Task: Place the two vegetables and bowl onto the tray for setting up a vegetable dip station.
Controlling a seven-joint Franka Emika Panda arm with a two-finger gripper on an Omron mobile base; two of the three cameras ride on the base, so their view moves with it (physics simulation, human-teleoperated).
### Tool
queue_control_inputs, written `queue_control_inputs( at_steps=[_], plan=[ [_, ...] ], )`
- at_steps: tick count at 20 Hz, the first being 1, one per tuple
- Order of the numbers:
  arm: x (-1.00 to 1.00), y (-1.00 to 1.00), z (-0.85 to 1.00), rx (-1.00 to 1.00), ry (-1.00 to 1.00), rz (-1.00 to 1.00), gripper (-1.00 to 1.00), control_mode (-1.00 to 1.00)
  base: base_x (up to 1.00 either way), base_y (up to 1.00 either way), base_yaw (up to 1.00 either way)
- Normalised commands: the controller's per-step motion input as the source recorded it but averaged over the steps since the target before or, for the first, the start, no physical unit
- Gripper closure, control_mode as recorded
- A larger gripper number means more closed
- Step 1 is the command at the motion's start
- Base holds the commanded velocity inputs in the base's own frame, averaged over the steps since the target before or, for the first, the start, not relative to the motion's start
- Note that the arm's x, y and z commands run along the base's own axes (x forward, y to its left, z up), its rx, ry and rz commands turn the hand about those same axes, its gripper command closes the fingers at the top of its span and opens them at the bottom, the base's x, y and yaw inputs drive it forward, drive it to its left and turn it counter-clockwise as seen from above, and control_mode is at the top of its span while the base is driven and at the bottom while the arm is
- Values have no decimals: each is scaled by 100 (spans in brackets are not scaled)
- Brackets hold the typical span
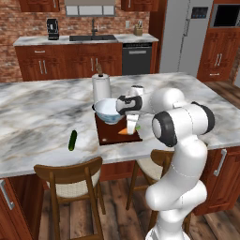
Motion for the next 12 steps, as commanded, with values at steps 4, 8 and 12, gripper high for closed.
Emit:
queue_control_inputs(
  at_steps=[4, 8, 12],
  plan=[
    [4, 17, -12, 0, 0, 0, 100, -100, 0, 0, 0],
    [5, 19, -15, 0, -3, 0, 100, -100, 0, 0, 0],
    [8, 20, -15, 0, -5, 0, 100, -100, 0, 0, 0]
  ],
)
